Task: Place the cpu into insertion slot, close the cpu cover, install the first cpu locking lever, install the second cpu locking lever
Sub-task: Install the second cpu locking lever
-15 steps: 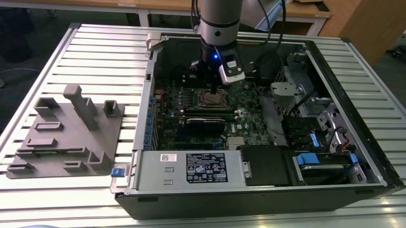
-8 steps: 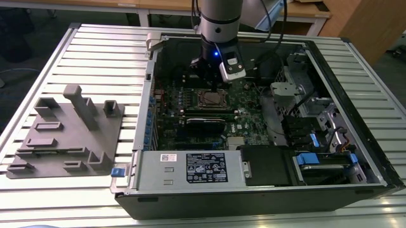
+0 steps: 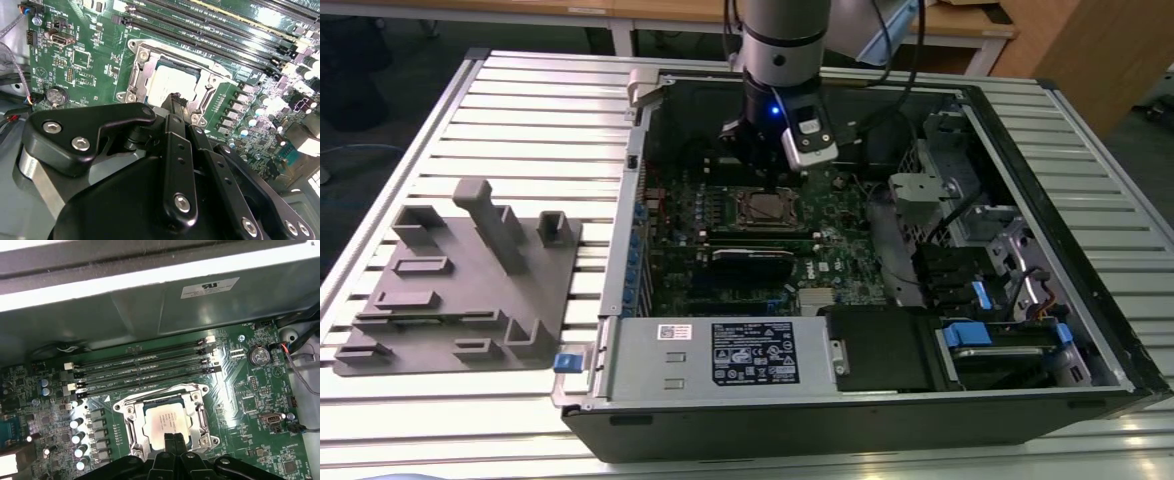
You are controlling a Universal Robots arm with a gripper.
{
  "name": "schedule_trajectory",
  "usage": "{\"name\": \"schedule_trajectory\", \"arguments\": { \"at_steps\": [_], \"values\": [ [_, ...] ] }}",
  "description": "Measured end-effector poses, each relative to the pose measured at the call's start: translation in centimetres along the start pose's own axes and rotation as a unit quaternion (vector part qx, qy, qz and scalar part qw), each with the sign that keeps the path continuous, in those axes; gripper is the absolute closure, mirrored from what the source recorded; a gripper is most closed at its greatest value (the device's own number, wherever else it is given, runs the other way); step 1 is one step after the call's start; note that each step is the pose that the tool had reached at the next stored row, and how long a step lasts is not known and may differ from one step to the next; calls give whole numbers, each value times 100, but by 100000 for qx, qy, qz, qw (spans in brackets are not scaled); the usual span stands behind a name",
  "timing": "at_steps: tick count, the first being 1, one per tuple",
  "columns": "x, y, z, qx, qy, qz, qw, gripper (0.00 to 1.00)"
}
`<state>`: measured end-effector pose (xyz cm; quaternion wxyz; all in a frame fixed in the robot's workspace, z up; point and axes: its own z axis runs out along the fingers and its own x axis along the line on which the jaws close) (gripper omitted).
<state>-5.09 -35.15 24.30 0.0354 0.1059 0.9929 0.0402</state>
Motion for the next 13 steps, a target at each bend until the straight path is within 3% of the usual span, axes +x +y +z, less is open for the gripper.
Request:
{"name": "schedule_trajectory", "arguments": {
  "at_steps": [8,13],
  "values": [
    [-10,14,-164,-7,-2,-1,100000,89],
    [-11,16,-175,-15,-4,-1,100000,89]
  ]
}}
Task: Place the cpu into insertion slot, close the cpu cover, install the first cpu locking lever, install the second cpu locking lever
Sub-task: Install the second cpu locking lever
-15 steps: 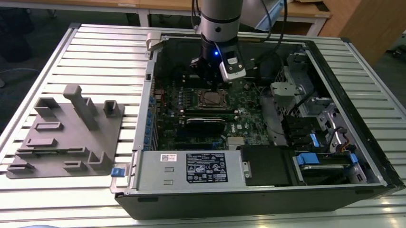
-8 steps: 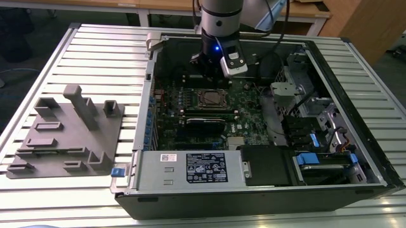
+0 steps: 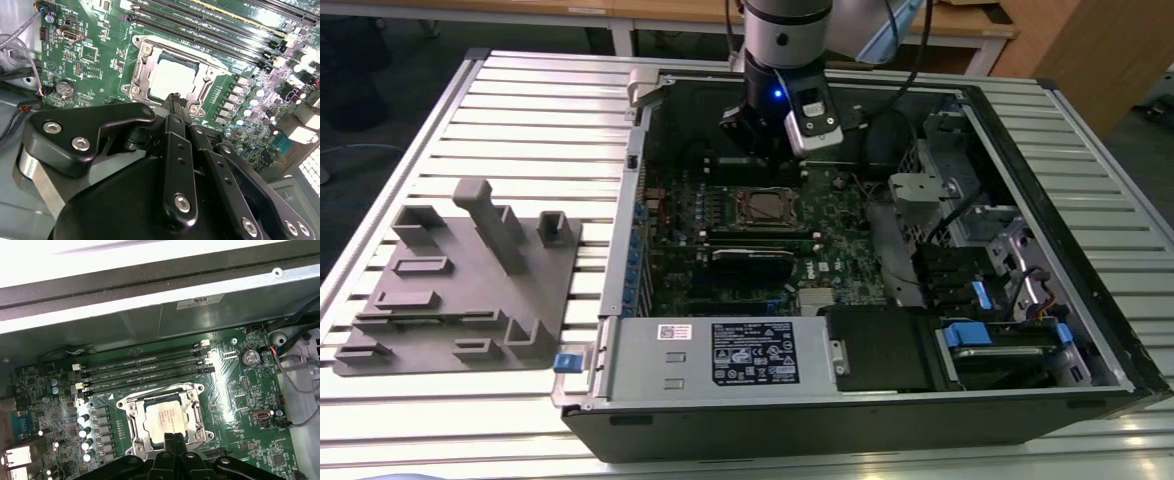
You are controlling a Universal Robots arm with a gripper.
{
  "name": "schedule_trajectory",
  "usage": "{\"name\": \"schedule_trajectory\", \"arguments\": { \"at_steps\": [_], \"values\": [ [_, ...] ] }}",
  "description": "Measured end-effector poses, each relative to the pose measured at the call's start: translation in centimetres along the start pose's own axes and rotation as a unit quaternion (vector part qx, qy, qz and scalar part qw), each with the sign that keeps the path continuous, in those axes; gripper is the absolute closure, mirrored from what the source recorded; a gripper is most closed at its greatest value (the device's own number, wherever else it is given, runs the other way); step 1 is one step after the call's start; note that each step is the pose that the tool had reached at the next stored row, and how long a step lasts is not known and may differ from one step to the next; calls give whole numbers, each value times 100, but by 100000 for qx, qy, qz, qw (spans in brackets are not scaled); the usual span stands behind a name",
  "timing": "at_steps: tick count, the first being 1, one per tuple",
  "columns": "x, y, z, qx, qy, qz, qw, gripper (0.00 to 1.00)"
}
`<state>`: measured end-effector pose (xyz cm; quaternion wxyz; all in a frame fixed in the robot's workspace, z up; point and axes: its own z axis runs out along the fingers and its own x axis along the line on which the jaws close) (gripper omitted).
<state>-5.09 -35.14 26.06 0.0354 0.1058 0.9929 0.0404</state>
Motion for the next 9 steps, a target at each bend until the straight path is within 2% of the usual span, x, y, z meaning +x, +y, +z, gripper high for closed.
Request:
{"name": "schedule_trajectory", "arguments": {
  "at_steps": [4,9],
  "values": [
    [-3,-12,-2,17,9,-7,100000,89],
    [-16,-74,-7,16,7,-4,100000,89]
  ]
}}
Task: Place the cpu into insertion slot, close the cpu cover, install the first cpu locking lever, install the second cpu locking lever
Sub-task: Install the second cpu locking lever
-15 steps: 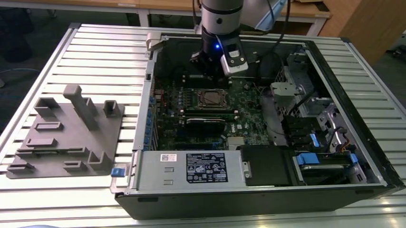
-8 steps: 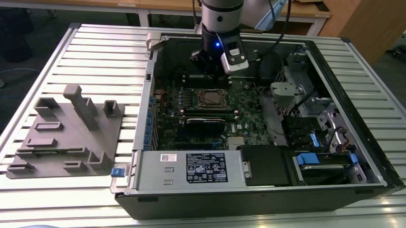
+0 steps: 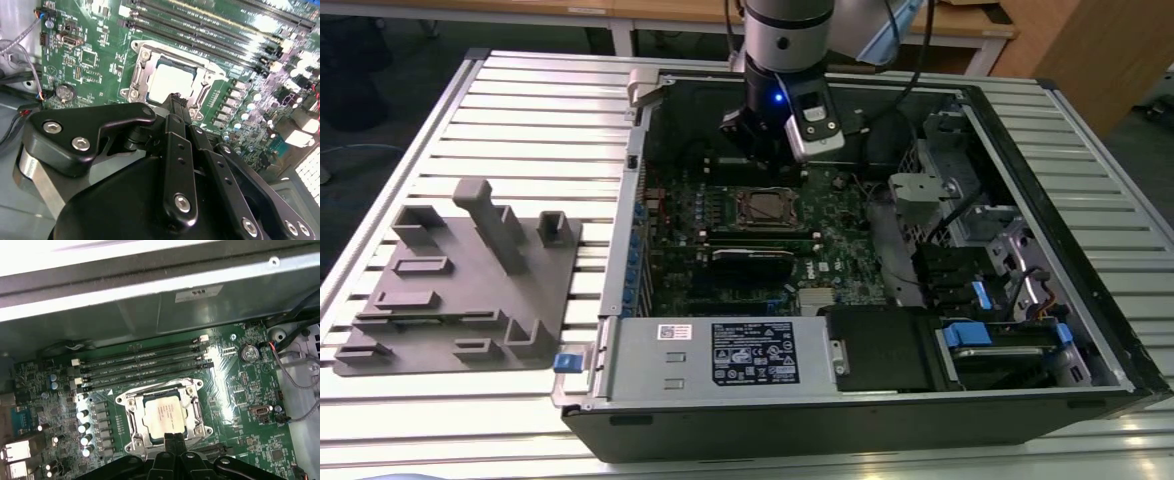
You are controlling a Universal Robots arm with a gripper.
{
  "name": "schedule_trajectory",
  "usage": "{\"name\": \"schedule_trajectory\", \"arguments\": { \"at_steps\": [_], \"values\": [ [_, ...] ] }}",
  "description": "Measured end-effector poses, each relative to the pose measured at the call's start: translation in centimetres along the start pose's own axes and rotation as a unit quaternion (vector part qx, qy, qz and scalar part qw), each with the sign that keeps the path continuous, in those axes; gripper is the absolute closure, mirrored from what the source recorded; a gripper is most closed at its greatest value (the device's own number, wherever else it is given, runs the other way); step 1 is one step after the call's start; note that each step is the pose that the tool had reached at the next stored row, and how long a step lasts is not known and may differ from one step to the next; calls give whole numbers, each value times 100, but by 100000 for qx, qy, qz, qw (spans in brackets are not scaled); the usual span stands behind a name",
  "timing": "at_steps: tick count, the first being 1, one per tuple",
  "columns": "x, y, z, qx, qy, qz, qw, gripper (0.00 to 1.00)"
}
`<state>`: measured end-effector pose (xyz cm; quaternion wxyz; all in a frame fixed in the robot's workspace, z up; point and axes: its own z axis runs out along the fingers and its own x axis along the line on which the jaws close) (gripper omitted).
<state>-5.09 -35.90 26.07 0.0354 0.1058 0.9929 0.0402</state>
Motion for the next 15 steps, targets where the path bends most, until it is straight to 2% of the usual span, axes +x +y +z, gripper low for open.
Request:
{"name": "schedule_trajectory", "arguments": {
  "at_steps": [7,11,15],
  "values": [
    [-21,-102,-7,-2,-1,4,100000,89],
    [-21,-135,-3,-12,-6,7,100000,89],
    [-14,-164,49,-2,-1,9,100000,89]
  ]
}}
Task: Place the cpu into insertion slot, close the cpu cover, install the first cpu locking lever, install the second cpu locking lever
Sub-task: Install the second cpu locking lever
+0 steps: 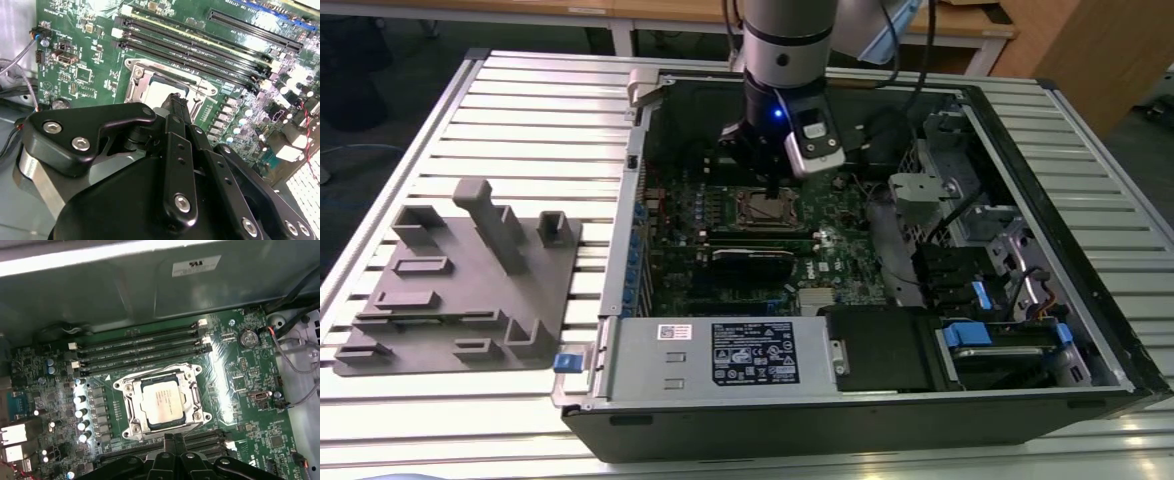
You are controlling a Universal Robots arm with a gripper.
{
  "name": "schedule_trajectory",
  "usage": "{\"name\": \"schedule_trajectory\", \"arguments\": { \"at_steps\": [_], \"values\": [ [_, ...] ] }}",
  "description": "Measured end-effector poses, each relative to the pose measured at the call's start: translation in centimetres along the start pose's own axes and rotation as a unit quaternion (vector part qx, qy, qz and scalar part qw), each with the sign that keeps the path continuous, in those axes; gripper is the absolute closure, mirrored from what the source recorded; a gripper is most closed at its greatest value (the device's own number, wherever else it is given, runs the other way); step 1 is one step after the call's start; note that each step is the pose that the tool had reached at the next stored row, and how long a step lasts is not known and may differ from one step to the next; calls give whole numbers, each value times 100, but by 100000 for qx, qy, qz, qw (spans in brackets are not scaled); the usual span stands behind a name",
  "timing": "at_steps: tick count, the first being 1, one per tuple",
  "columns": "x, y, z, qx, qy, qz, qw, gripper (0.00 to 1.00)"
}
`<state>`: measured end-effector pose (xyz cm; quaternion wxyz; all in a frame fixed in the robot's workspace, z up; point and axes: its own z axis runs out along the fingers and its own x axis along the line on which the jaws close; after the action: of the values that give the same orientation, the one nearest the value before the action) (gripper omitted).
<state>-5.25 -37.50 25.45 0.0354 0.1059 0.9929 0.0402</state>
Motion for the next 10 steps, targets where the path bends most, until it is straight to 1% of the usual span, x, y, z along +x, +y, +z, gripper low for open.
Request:
{"name": "schedule_trajectory", "arguments": {
  "at_steps": [2,10],
  "values": [
    [3,-13,23,-2,-3,-4,100000,89],
    [6,-21,25,-6,-5,-8,100000,89]
  ]
}}
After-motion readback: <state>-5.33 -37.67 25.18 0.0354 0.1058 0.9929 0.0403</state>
